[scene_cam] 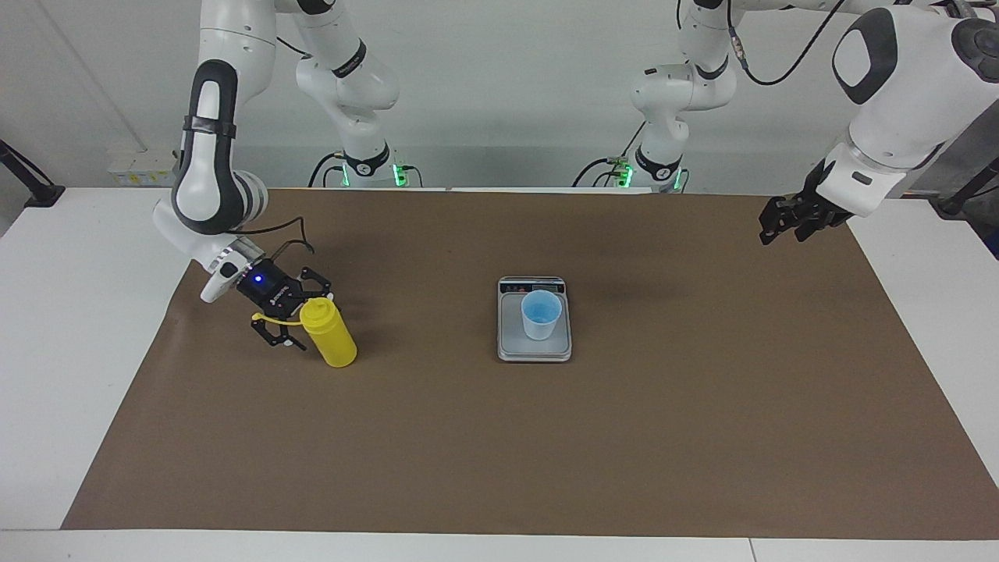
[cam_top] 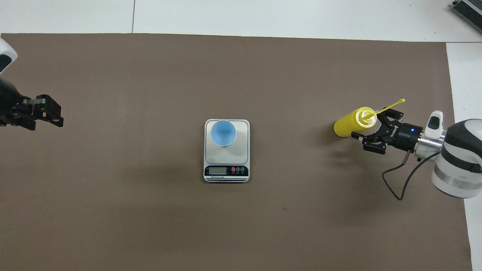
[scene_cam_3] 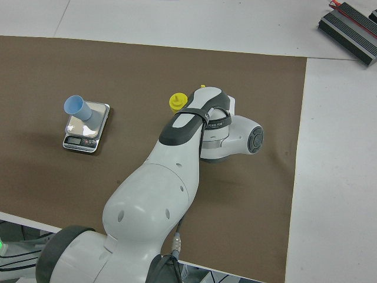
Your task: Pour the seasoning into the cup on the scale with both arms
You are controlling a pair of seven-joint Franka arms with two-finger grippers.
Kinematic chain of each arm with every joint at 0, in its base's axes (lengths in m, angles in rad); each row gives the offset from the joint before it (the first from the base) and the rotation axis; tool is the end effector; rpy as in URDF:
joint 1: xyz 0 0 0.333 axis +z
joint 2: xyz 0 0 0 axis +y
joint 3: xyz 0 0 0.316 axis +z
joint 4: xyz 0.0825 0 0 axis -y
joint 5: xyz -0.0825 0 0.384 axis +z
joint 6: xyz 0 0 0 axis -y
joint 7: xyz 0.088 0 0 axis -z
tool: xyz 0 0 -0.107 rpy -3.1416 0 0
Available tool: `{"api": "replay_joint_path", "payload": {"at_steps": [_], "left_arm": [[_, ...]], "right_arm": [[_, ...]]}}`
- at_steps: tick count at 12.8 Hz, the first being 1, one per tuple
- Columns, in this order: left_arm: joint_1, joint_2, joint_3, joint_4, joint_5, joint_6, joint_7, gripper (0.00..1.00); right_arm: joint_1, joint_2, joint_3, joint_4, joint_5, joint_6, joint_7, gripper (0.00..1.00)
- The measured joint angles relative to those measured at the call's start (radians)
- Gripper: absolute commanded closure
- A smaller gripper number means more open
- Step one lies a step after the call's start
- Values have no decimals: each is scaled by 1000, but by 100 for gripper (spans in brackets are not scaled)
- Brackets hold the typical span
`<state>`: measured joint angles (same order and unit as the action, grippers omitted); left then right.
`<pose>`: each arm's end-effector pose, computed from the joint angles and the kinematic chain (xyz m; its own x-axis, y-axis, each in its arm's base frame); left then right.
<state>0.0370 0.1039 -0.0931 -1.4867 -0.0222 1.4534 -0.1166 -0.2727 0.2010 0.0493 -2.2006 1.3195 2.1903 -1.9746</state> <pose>0.5719 -0.0319 0.5959 0.9886 0.0575 -0.1390 0.0603 -0.9981 0.0158 0.5415 -0.0874 0.2939 0.4882 0.3417 0.8030 0.7689 -0.6036 -0.2106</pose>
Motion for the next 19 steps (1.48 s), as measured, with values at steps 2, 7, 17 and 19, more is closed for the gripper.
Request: {"api": "replay_joint_path", "payload": {"at_steps": [2, 7, 17, 19], "left_arm": [[0, -28, 0, -48, 1, 29, 3, 35], [0, -115, 0, -185, 2, 117, 10, 12], [0, -122, -1, -190, 2, 161, 16, 0], [0, -122, -2, -190, 2, 175, 17, 0]], "right_arm": [[0, 13, 0, 0, 27, 0, -17, 0], [9, 50, 5, 14, 63, 0, -47, 0], [22, 50, 7, 27, 71, 0, -47, 0], [22, 50, 7, 27, 71, 0, -47, 0]]}}
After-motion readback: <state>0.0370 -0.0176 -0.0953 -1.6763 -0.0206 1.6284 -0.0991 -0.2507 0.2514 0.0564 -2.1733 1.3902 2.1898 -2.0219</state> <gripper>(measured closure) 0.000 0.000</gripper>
